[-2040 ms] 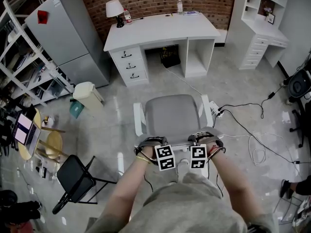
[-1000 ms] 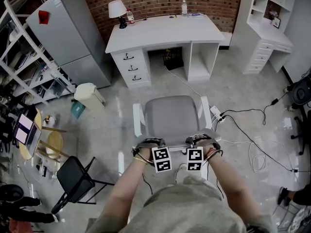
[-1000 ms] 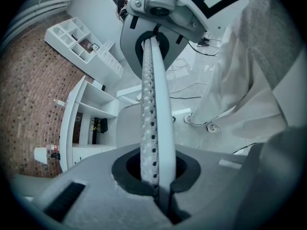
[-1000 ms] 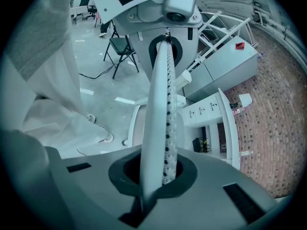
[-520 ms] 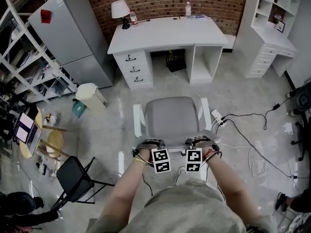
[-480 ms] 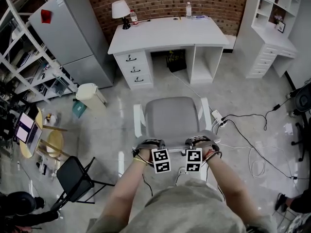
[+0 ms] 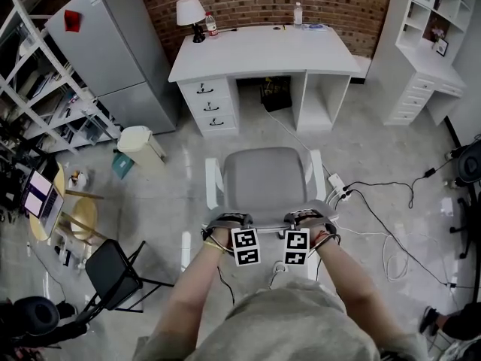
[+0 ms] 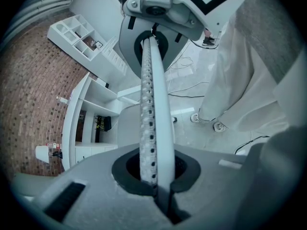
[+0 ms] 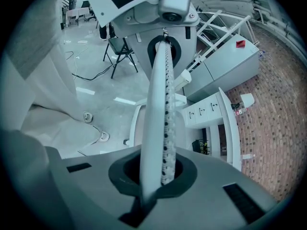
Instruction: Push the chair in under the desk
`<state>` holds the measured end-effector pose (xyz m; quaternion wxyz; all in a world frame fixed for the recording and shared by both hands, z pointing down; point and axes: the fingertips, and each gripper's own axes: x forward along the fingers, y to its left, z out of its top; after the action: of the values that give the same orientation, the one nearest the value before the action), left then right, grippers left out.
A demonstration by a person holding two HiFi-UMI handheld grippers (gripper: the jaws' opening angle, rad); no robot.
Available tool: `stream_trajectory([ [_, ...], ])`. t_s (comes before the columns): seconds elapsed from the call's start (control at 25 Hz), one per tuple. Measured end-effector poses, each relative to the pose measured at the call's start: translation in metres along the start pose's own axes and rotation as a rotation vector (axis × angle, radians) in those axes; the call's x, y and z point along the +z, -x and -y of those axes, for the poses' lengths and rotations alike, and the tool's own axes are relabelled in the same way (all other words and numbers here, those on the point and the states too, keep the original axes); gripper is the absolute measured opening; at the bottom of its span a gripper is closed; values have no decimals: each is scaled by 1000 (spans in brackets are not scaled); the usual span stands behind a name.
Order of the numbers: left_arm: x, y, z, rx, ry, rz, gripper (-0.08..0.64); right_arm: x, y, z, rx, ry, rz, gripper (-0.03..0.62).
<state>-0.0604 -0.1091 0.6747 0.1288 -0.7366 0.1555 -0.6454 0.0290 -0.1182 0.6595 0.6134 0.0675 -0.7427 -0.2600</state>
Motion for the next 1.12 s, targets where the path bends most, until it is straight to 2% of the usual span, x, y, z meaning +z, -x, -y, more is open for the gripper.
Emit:
stream_trajectory([
  [1.12,7,-31,-70,32,34,-26,14,-31,-32,68,-31,63,32,9],
])
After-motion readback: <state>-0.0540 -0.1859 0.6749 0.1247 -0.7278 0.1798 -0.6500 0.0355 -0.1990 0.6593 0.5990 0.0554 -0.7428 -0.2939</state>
